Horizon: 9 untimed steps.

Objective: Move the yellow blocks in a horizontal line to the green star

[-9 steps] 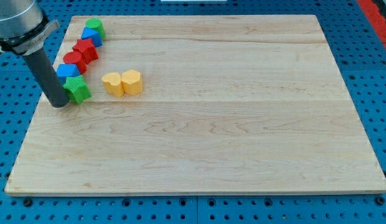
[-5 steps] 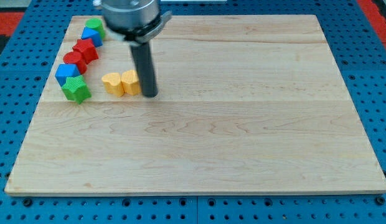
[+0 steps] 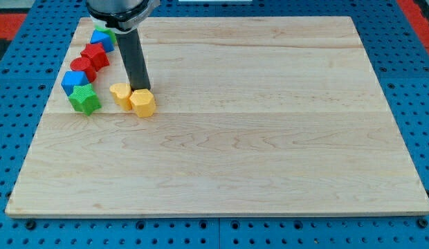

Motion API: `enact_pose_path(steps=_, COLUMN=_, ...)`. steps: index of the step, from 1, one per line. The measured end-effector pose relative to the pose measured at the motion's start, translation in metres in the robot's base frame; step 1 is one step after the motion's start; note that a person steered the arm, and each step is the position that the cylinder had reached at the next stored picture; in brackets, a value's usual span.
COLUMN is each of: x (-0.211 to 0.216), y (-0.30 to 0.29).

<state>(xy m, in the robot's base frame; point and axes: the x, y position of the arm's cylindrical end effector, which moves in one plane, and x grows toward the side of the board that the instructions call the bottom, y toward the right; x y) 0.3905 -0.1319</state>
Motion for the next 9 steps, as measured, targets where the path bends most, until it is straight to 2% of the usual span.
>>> enact_pose_path(steps=2, x=-0.003, y=-0.023)
enact_pose_path(steps=3, x=-0.015, y=0.055)
enact_pose_path(steps=4, x=0.011, y=0.075)
enact_pose_path(steps=6, x=0.108, y=0.086)
enact_pose_path(steps=8, x=0.071, y=0.04)
enact_pose_path(steps=9, x=0.07, y=0.022)
